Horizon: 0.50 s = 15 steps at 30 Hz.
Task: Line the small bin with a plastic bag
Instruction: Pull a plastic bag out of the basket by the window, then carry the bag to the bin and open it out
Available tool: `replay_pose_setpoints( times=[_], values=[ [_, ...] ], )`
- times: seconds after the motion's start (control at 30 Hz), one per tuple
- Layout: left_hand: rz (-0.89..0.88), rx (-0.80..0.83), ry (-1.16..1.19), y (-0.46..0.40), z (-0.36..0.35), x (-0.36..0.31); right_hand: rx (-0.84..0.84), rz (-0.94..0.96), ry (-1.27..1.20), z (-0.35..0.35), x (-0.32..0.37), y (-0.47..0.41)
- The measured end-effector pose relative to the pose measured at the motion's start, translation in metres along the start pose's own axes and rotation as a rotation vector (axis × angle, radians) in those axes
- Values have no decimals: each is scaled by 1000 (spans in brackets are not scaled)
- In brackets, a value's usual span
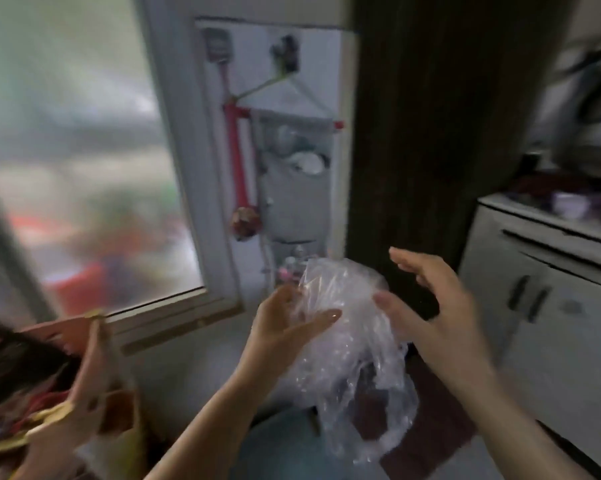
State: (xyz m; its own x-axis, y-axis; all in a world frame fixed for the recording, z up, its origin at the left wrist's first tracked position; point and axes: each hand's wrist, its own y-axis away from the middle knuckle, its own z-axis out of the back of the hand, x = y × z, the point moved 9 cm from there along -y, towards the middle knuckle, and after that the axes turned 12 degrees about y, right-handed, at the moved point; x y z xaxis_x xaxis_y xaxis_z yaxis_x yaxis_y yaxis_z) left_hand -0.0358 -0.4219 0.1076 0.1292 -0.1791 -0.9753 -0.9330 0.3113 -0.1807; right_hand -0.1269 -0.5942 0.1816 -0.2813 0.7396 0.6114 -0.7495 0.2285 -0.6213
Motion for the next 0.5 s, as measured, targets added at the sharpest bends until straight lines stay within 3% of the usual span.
replay_pose_setpoints(
  times=[0.07, 0.13, 0.37, 0.5],
  values=[
    [-6, 76, 14, -5, -67, 7, -52, 134, 230, 49, -2, 21],
    [13, 151, 36, -5, -139, 16, -51, 136, 366, 89, -22, 39],
    [165, 566, 221, 42, -406, 60, -44, -227, 554, 267, -160, 113],
    [183, 777, 251, 78, -547, 79, -156, -426, 563, 379, -228, 162]
  ],
)
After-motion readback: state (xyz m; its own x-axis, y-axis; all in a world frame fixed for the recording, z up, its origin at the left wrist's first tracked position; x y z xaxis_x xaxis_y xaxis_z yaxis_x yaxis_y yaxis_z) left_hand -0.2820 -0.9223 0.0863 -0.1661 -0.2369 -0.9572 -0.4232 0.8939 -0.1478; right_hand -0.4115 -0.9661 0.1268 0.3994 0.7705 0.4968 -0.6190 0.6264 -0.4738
